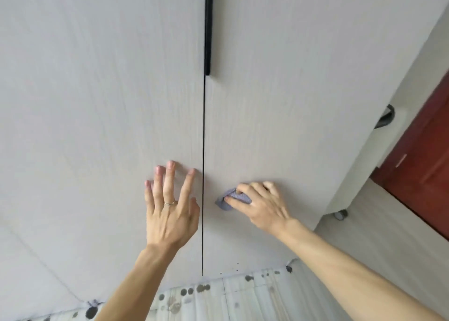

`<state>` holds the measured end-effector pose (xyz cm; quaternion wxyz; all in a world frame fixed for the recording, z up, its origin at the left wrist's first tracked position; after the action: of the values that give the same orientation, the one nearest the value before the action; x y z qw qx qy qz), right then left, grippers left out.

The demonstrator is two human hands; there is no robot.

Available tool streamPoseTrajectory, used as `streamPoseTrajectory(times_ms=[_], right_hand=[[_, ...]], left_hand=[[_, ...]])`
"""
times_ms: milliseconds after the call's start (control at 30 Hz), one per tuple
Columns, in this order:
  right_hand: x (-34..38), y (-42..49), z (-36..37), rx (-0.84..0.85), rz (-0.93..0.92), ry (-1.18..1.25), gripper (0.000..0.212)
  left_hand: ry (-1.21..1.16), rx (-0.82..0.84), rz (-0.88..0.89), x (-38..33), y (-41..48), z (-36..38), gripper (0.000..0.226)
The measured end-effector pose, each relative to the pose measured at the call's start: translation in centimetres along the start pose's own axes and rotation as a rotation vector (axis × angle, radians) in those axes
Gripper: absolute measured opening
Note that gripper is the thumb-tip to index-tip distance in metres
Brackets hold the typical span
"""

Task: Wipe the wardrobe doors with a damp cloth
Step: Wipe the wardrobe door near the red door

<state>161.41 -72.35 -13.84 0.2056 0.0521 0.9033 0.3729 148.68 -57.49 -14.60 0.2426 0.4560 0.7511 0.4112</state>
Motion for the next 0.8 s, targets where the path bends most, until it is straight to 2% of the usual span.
streamPoseTrajectory(times_ms=[33,100,233,300,367,467,567,633,700,800], right_hand=[[-0.8,-1.0,-0.6,0.003,0.052,-0.009,0.050],[-2.3,-1.3,-2.1,-0.052,0.199,0.010,0.046],[-7.1,-2.7,-5.3,-0.346,0.598,0.083,0.035],[-8.8,-3.4,-5.7,-0.449,0.647,0.133,0.033],[-9.2,-3.9,-5.0,-0.488,0.611,0.182,0.031],[-8.2,-5.7,-2.5,-0.308,0.511,0.147,0.018],[-6.5,-10.7,2.4,0.035,0.537,0.221,0.022],[-4.8,-14.4,4.8,0.113,0.575,0.353,0.012],[-3.0,-17.1,6.9,0.139,0.476,0.322,0.029],[-1.9,-18.4,9.2,0.164,0.462,0.315,0.051]], left_hand=[[-0.018,0.011,0.052,-1.6,-0.5,0.9,0.072],[-0.023,0.043,0.033,-3.2,-1.3,2.4,0.075],[-0.050,0.057,-0.124,-4.3,-2.2,5.7,0.081],[-0.033,0.017,-0.096,-4.4,-1.9,6.5,0.081],[-0.002,-0.039,-0.068,-4.4,-1.8,6.6,0.080],[0.027,-0.028,-0.060,-4.5,-1.5,6.7,0.076],[0.057,-0.031,-0.060,-4.4,-2.0,6.8,0.076],[0.077,-0.053,-0.062,-4.5,-2.0,6.9,0.076],[0.086,-0.087,-0.069,-4.6,-2.1,7.3,0.076],[0.101,-0.135,-0.081,-4.1,-1.9,7.2,0.076]])
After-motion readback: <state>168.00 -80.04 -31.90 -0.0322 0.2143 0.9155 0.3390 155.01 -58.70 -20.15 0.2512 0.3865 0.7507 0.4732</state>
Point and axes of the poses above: each hand's wrist, its own y-axis towards the middle knuckle, its own z-axis out of the palm, x = y × z, the point moved 7 cm from there along y, towards the middle knuckle, and after that the axes turned 8 degrees about y, right-handed, at the moved point
